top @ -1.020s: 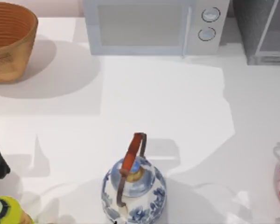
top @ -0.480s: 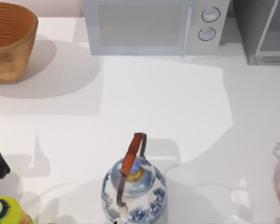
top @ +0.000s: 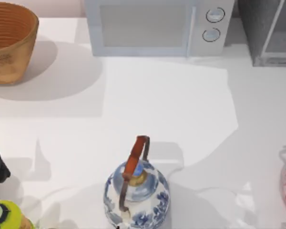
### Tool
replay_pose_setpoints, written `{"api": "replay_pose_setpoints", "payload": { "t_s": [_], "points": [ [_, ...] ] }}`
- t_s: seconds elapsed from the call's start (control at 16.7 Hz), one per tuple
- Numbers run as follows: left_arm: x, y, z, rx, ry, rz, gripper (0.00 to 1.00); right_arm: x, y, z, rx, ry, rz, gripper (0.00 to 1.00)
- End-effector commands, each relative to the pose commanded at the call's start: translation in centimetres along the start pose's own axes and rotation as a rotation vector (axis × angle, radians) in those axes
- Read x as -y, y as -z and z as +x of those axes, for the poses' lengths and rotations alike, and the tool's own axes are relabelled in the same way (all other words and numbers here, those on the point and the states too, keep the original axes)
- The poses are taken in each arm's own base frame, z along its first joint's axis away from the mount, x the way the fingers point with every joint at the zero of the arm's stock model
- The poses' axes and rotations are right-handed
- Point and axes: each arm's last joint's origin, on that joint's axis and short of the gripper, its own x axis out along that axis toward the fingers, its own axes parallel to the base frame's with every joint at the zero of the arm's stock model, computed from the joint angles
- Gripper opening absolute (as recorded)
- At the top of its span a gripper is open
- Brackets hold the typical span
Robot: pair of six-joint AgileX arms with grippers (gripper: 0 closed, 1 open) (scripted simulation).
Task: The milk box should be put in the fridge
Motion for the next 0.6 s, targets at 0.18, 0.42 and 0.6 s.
{"api": "replay_pose_setpoints", "payload": {
  "t_s": [0.18, 0.42, 0.6],
  "points": [
    [0.00, 0.00, 0.00, 0.000, 0.000, 0.000, 1.00, 0.00, 0.00, 0.00, 0.000, 0.000, 0.000, 0.90],
    [0.00, 0.00, 0.00, 0.000, 0.000, 0.000, 1.00, 0.00, 0.00, 0.00, 0.000, 0.000, 0.000, 1.00],
    [0.00, 0.00, 0.00, 0.000, 0.000, 0.000, 1.00, 0.00, 0.00, 0.00, 0.000, 0.000, 0.000, 1.00]
  ]
}}
